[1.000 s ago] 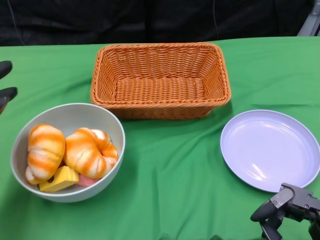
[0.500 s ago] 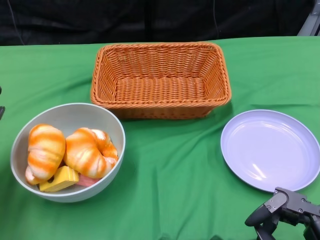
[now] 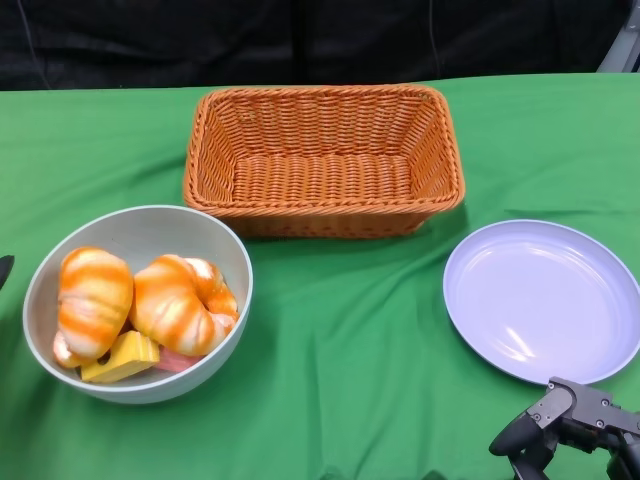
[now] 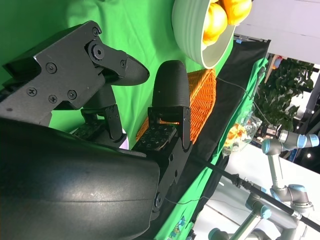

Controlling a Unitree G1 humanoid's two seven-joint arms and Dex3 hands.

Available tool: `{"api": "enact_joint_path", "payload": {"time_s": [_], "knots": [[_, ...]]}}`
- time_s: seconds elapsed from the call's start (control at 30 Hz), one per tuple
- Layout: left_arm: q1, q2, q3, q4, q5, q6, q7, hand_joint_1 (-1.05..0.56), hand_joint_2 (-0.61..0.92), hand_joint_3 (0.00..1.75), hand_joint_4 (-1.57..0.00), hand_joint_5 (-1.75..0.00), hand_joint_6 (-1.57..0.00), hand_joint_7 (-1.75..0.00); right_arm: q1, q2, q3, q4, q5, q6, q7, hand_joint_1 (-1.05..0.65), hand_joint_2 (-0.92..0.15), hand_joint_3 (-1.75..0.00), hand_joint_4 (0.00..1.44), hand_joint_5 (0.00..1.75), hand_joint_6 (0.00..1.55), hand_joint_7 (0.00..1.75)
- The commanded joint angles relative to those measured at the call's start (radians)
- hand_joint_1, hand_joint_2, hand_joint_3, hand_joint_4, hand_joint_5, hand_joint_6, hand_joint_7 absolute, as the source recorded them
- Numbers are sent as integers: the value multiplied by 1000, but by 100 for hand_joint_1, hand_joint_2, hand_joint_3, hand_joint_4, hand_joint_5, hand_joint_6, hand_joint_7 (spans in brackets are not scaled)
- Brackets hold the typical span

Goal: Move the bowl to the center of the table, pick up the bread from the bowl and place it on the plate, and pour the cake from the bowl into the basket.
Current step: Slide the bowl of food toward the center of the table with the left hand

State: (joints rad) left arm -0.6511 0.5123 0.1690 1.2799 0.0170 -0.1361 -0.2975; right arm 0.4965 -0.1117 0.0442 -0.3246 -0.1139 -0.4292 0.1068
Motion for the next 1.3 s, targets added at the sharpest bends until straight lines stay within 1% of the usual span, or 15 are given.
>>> {"api": "enact_joint_path", "payload": {"time_s": [0.03,0.2,0.33,0.5,0.67,0.8,1.07,1.13,1.3], "knots": [[-12,-7,25,-6,-34,50,-19,-74,92,57,-32,0,-29,0,-1,-4,-4,1,8,-11,-5,-8,-52,-96,82,146,83,110],[-2,-33,36,-20,-58,106,-15,-74,92,58,-31,0,-27,0,-5,-5,-3,3,5,-10,-5,-10,-53,-94,82,146,83,110],[9,-43,35,-31,-59,109,-19,-74,92,58,-31,0,-26,0,-5,-5,-2,1,8,-5,-2,-9,-53,-94,82,145,83,110],[18,-59,52,-58,-94,134,-59,-73,92,57,-32,-1,-26,-1,-8,-9,-2,9,0,-24,-3,-8,-53,-94,82,146,83,110],[42,-75,46,-111,-117,140,-128,-76,92,57,-32,-1,-25,0,-9,-11,-4,14,1,-30,-2,-8,-52,-94,82,145,83,110],[64,-80,35,-156,-120,147,-184,-73,92,59,-30,0,-24,-1,-8,-8,-3,11,4,-22,-1,-7,-52,-95,82,145,83,111],[99,-86,-3,-250,-106,193,-202,-74,92,58,-33,-2,-28,-2,-7,-10,-4,10,7,-24,1,-7,-52,-97,82,145,82,111],[110,-88,-14,-285,-105,217,-201,-75,92,57,-36,-3,-29,-2,-7,-11,-4,12,4,-26,0,-8,-52,-96,82,145,82,111],[137,-96,-17,-376,-128,296,-223,-74,92,58,-35,-2,-27,-1,-10,-11,-4,17,3,-29,-1,-8,-52,-95,82,146,82,111]]}}
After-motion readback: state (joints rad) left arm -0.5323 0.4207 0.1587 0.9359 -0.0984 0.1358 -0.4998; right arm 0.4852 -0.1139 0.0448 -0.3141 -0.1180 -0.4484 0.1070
